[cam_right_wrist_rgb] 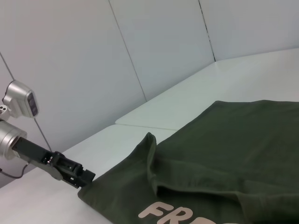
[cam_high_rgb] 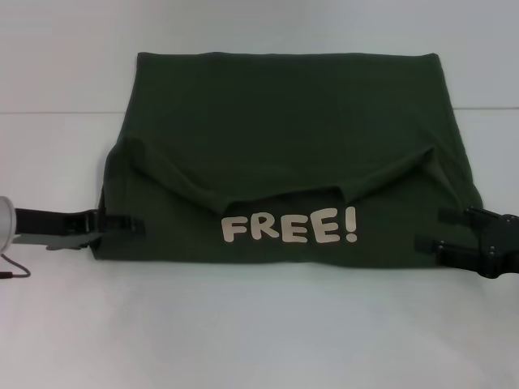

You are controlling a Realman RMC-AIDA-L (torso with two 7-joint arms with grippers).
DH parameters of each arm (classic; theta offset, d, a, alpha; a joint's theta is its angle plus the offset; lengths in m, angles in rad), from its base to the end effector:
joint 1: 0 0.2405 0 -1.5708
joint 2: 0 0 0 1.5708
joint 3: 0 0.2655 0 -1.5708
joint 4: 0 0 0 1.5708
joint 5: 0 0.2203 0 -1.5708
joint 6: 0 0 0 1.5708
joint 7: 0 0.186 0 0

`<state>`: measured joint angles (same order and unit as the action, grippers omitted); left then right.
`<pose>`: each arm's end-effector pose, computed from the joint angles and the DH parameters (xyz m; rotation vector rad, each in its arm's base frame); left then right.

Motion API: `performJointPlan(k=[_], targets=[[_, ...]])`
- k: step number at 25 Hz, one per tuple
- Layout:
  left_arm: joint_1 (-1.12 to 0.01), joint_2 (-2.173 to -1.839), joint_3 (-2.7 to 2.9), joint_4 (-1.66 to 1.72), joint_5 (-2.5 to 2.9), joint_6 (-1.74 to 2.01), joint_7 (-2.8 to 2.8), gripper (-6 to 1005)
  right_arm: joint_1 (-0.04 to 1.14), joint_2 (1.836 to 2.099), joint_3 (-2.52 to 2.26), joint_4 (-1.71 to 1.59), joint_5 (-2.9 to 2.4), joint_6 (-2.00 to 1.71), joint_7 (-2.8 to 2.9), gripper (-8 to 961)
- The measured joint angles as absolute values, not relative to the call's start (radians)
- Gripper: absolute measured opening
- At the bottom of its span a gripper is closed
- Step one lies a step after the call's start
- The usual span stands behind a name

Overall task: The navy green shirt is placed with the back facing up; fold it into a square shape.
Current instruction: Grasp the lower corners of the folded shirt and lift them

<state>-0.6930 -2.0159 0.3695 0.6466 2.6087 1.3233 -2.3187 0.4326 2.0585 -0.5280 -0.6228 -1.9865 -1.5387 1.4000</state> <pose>-0.3340 0.4054 -0.0049 -2.0740 -1.7678 -0.2997 0.3085 0.3437 -0.0121 -2.4806 0.8452 0.7674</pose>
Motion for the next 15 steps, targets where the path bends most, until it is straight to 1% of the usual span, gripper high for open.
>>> performJointPlan(k=[11, 14, 15], targets=[[-0.705, -2.021, 0.43, 0.658, 2.602, 1.341, -2.32, 903, 0.434, 2.058, -0.523, -0.623, -1.981, -1.535, 1.404, 912], [-0.698, -2.033, 0.432, 0.687, 2.596, 1.334, -2.305, 902, 0.435, 2.059, -0.521, -0.623, -1.98, -1.534, 1.405, 912], [-0.696, -2.035, 0.432, 0.693, 2.596, 1.331, -2.303, 870, 0.435, 2.059, -0.521, -0.623, -1.979, -1.534, 1.406, 912]])
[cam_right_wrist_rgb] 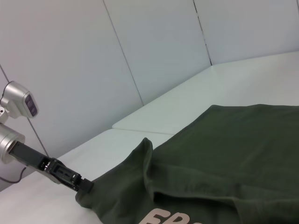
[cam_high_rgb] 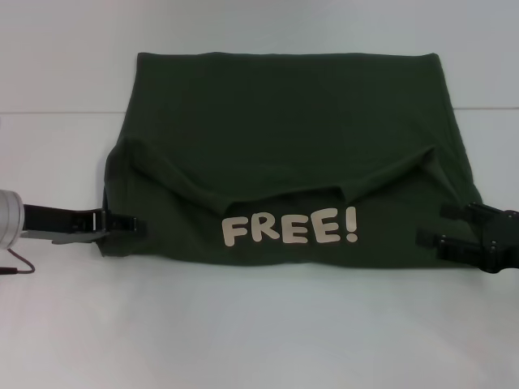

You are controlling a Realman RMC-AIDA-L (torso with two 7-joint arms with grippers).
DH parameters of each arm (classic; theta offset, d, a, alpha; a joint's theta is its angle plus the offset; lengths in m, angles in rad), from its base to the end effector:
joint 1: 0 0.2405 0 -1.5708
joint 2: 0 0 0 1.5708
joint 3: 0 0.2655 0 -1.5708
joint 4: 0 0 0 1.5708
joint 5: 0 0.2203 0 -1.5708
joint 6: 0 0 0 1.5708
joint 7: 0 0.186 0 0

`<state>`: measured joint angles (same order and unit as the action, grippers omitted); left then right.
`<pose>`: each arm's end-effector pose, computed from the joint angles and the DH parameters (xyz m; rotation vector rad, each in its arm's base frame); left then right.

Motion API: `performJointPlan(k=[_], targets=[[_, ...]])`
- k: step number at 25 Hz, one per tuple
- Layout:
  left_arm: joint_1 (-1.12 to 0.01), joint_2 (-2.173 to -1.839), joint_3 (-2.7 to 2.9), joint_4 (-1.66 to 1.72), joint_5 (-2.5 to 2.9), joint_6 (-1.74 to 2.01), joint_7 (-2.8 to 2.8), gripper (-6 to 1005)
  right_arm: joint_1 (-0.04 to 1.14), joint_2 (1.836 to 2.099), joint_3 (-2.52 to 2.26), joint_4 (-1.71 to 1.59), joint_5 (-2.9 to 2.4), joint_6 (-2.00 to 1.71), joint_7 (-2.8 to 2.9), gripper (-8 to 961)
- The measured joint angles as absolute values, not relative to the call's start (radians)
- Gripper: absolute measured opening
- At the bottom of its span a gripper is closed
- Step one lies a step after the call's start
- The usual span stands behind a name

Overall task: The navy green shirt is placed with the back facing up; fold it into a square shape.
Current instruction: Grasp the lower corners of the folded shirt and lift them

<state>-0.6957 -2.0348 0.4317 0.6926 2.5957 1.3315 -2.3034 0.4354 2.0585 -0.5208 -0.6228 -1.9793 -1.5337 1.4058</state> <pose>-0.3237 0.4085 -0.0080 -2.1399 -1.6920 -0.2553 0.3080 0.3463 -0.0100 -2.4642 0.8502 0.7777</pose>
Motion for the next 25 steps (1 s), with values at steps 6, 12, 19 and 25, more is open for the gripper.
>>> performJointPlan(k=[6, 12, 19, 25], targets=[[-0.692, -2.038, 0.442, 0.701, 2.595, 1.323, -2.288, 591, 0.443, 2.059, -0.52, -0.623, -1.979, -1.535, 1.408, 912], [-0.695, -2.04, 0.449, 0.701, 2.597, 1.312, -2.28, 361, 0.446, 2.059, -0.52, -0.623, -1.979, -1.537, 1.413, 911], [-0.697, -2.034, 0.449, 0.699, 2.601, 1.31, -2.279, 201, 0.456, 2.045, -0.524, -0.639, -1.983, -1.536, 1.492, 911], [-0.698, -2.031, 0.449, 0.702, 2.605, 1.317, -2.273, 58, 0.484, 2.001, -0.56, -0.91, -2.12, -1.566, 1.981, 911]])
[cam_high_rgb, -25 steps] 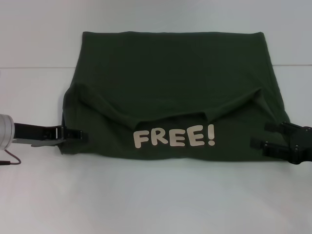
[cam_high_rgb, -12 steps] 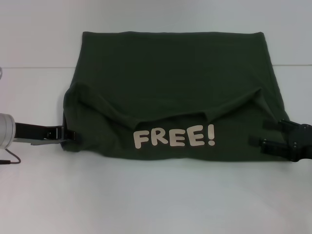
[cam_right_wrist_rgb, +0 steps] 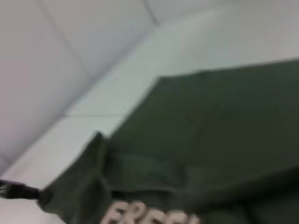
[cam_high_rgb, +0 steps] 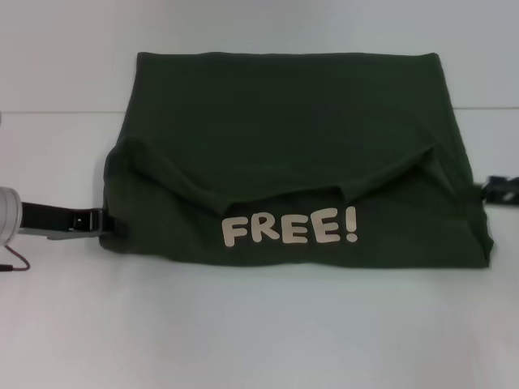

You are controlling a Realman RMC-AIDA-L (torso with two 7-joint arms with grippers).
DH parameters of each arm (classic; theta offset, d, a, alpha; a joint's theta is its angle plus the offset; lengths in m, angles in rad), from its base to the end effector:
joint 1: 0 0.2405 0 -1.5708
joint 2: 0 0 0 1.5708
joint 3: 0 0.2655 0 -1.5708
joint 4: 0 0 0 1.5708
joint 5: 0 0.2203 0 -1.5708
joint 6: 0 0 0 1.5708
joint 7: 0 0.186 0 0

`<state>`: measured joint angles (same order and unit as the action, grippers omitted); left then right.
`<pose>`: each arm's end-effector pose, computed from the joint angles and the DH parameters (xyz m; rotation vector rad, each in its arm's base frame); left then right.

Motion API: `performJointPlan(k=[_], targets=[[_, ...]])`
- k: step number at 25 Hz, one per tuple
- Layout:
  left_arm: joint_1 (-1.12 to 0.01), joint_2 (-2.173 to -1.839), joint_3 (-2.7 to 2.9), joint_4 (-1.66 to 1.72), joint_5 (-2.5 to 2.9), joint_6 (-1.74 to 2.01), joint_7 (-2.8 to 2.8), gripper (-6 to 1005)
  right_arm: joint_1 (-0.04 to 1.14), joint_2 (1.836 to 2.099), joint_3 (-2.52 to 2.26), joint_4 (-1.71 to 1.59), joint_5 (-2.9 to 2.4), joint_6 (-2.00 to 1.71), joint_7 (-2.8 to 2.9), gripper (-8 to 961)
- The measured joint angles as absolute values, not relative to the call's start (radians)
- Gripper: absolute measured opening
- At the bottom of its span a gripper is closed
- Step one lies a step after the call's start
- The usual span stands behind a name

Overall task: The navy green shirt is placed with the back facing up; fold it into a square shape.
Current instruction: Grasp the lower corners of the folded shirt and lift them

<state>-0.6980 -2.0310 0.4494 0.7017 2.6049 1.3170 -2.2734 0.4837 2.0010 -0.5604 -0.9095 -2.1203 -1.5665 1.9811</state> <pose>-0.3254 0.4119 -0.0045 -2.1617 -1.6279 -0.2153 0.2985 0.3775 0.0529 -2.3813 1.2174 0.5974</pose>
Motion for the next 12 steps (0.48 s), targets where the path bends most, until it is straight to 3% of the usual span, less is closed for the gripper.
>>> performJointPlan(k=[4, 6, 12], targets=[[-0.699, -2.029, 0.449, 0.703, 2.605, 1.321, -2.257, 56, 0.553, 1.938, -0.598, -1.053, -2.298, -1.639, 2.386, 910], [-0.7, -2.029, 0.449, 0.703, 2.605, 1.322, -2.248, 57, 0.593, 1.923, -0.587, -1.064, -2.397, -1.661, 2.503, 910], [-0.705, -2.025, 0.448, 0.704, 2.604, 1.323, -2.239, 58, 0.664, 1.937, -0.59, -1.006, -2.594, -1.651, 2.556, 910]])
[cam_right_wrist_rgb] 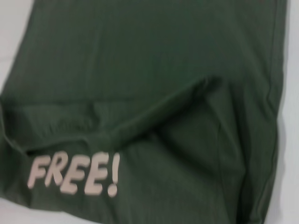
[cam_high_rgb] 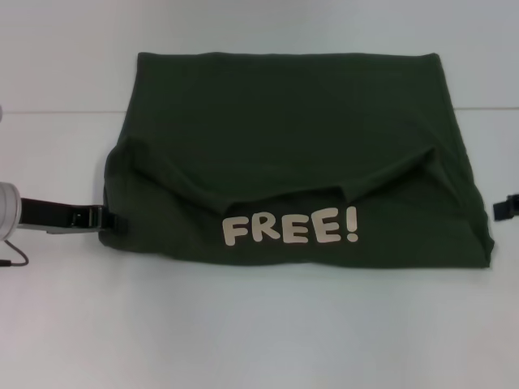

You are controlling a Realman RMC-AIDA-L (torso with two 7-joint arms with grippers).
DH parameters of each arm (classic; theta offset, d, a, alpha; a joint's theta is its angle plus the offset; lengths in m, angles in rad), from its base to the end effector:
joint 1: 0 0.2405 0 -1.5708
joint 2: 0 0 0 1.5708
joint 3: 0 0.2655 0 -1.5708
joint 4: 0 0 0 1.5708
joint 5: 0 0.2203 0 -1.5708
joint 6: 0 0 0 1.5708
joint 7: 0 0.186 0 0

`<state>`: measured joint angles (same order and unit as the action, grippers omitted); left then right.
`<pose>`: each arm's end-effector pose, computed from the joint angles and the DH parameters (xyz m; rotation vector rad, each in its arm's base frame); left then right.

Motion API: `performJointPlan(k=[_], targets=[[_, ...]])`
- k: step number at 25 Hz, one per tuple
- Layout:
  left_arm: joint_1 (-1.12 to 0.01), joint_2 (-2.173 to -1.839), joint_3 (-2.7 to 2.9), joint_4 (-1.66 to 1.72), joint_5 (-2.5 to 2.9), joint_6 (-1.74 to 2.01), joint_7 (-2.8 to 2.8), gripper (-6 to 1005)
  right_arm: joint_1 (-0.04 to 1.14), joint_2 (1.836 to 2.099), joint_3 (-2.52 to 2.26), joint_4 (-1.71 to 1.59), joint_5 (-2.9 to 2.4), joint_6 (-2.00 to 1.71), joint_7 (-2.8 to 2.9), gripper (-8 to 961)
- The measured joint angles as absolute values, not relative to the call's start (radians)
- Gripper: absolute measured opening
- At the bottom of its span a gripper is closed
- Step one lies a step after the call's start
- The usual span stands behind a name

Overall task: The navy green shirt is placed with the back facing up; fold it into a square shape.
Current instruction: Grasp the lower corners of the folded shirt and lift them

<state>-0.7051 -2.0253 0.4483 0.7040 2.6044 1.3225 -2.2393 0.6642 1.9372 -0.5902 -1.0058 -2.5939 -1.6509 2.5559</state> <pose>-0.3229 0.4147 -0.0012 -2.1928 -1.5792 -0.2070 0.3001 0.3995 0.0768 -2.1314 1.7147 0.0741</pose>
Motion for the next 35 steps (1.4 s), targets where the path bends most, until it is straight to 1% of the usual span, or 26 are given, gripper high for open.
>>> performJointPlan(k=[7, 14, 19, 25, 29, 35], targets=[[-0.706, -2.025, 0.448, 0.704, 2.6, 1.322, -2.231, 61, 0.683, 1.938, -0.651, -0.845, -2.603, -1.506, 2.547, 909], [-0.707, -2.025, 0.448, 0.704, 2.597, 1.321, -2.228, 63, 0.719, 1.951, -0.693, -0.777, -2.603, -1.417, 2.534, 909], [-0.707, -2.025, 0.445, 0.704, 2.597, 1.321, -2.228, 64, 0.732, 1.958, -0.732, -0.748, -2.607, -1.371, 2.534, 909], [-0.707, -2.025, 0.447, 0.704, 2.597, 1.321, -2.227, 66, 0.736, 1.958, -0.737, -0.736, -2.607, -1.349, 2.533, 908], [-0.708, -2.025, 0.445, 0.704, 2.596, 1.321, -2.227, 67, 0.736, 1.964, -0.742, -0.723, -2.608, -1.336, 2.533, 908], [-0.711, -2.025, 0.447, 0.704, 2.595, 1.32, -2.227, 69, 0.738, 1.97, -0.75, -0.713, -2.609, -1.317, 2.533, 877]])
